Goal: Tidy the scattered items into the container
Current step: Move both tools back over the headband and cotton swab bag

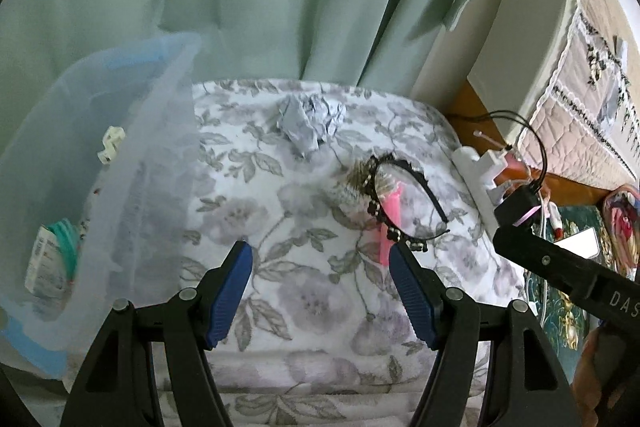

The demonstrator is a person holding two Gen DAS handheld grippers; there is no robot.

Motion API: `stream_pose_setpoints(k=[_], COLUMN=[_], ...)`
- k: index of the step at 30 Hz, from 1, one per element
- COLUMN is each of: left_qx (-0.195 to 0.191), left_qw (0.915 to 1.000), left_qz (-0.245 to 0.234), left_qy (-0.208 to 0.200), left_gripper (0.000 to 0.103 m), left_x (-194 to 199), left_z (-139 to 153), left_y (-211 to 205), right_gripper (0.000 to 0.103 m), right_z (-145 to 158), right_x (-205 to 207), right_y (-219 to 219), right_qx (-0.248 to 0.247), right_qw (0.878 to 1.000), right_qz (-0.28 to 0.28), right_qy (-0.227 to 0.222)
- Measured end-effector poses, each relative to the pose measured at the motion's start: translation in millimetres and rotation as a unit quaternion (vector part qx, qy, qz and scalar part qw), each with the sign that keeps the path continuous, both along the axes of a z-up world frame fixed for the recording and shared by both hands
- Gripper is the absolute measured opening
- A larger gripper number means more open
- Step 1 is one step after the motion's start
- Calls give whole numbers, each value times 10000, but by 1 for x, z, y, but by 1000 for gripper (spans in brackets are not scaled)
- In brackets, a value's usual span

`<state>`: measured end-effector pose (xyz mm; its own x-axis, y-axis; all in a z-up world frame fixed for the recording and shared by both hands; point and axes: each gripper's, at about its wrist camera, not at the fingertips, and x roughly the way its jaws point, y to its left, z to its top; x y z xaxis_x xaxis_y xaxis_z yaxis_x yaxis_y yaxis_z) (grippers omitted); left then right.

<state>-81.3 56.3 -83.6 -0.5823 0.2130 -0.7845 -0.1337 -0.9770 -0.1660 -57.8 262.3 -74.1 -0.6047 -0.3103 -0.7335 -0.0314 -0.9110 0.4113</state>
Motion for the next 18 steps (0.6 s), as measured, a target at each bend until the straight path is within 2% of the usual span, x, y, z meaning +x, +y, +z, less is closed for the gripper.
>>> stream_pose_setpoints(k=[10,18], left_qx=[57,-13], left_qw=[9988,9980], left_qz=[-83,-123], left_qy=[-487,-616], left_gripper=[72,72], left_x=[-25,-41], left_z=[-34,-51], left_y=[-3,-9], right_gripper=[60,60], right_z=[-34,-51], right_x=[-25,-52], right_y=[-6,-20], right_qx=[120,316], right_qw=[9985,9964], right_qz=[130,323], right_qy=[-521,-715])
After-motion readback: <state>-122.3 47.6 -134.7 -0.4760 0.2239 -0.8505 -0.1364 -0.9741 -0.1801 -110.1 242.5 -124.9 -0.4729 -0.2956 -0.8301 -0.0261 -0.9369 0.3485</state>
